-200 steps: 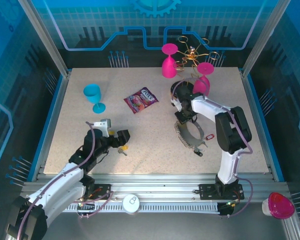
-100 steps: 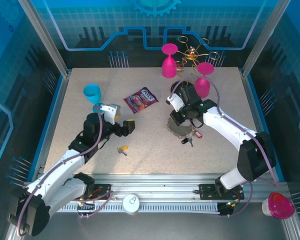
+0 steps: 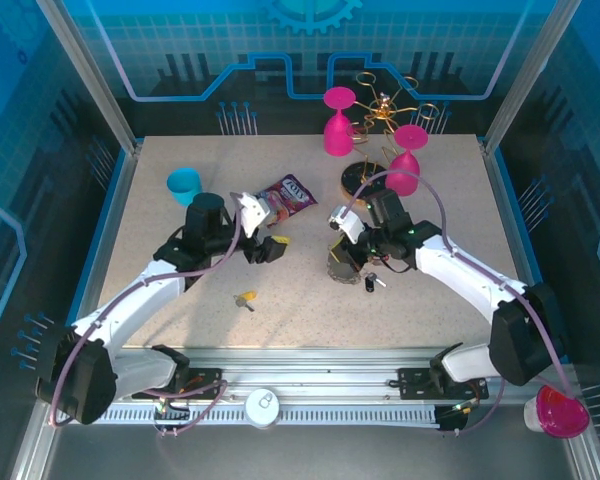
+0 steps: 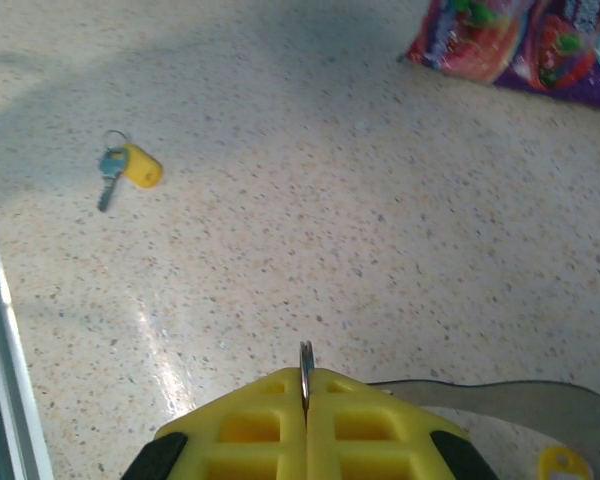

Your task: Put the keys on the keyring

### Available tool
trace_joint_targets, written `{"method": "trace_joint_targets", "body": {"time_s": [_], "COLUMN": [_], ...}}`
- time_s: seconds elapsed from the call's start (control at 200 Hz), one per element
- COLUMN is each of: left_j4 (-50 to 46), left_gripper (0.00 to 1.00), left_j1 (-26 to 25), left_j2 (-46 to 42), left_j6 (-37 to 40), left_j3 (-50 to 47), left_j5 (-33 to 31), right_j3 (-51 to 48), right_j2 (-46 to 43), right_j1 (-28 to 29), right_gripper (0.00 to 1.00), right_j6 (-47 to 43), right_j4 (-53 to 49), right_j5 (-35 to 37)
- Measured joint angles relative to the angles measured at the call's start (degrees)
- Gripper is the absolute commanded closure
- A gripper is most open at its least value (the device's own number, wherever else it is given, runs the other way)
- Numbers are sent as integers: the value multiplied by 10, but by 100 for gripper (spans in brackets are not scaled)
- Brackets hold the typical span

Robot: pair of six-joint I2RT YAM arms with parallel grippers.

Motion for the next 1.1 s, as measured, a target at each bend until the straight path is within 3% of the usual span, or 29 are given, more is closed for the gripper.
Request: {"method": "trace_joint_targets", "body": {"time_s": [0.22, 0.59, 1.101], "left_j4": [30, 52, 14], "left_gripper": [36, 46, 67], "left_j1": [-24, -31, -49], "left_j2": [15, 70, 104], "left_j6": [48, 89, 170], "left_j3": [-8, -15, -15], "left_j5": [48, 74, 137], "right_j3": [-17, -37, -37], "right_j2": [-2, -11, -11], "right_j1": [11, 41, 71], "right_gripper": [100, 100, 100], "right_j6": [-25, -77, -126], "right_j4": [42, 68, 70], "right_j5": [-43, -65, -69]}}
